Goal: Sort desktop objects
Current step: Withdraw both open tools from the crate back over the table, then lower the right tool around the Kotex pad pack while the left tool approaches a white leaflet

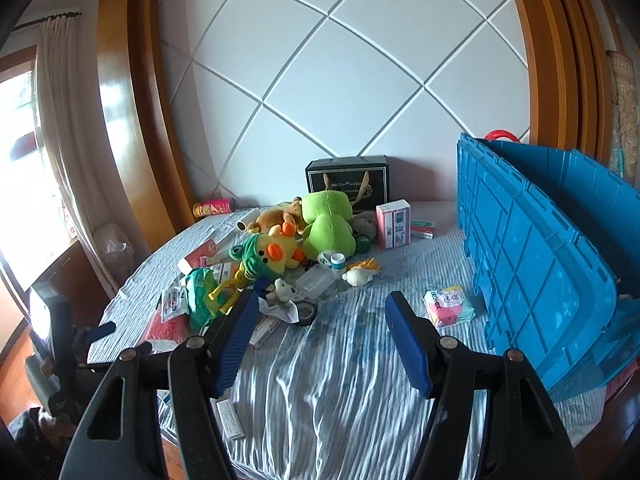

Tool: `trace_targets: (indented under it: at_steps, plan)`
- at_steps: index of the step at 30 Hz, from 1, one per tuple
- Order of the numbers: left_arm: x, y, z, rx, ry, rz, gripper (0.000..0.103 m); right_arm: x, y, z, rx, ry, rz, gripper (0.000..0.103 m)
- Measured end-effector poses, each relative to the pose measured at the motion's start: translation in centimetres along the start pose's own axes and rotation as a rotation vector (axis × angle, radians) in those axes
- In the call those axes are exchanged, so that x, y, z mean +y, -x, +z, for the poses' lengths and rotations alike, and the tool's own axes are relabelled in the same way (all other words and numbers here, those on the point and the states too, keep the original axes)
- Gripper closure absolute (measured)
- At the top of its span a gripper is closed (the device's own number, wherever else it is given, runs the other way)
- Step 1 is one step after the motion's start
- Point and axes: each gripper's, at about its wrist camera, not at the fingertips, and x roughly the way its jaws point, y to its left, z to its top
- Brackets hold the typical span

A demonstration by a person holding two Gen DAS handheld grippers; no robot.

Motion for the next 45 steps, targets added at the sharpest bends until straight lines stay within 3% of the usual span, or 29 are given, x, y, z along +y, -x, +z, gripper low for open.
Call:
trace_targets:
  at_steps: [3,8,16,21,27,37,45]
  plan:
    - [-2.5,-3.0,-3.2,0.09,0.011,-0.027,0.027,-0.7,-1.2,-0.6,0.034,0.014,0.008,0.038]
    - [-5.5,-6.4,-6.2,0.174,0.049,-0.084,0.028,-2.2,-3.4,-2.0,0.086,0.049,0.015,0.038]
    - [-6.8,-9.5,-7.6,0.247,0.125,-0.103,0.028,-6.5,-8.0,-5.7,0.194,0.013,-0.014,0.038]
    - [-7.5,-11.6,-7.9,0.293,0.116,-0.104,0.031,-8.5,-11.2,-7.4,0.254,0.015,-0.069,0.038]
    - [-7.2,-12.2,-7.7,0.303,0.093,-0.132,0.031,-10.4,-17.3,-6.7,0.289,0.015,-0.136,0.038]
    - [-6.9,-12.5,-7.2,0.312,0.011,-0.193,0.031,-13.8,-30.2,-3.6,0.38,0.007,-0.339,0.038]
    - [-6.5,-13.0,-6.8,0.313,-0.029,-0.228,0.031,-18.2,-35.8,-3.3,0.503,-0.023,-0.386,0.037]
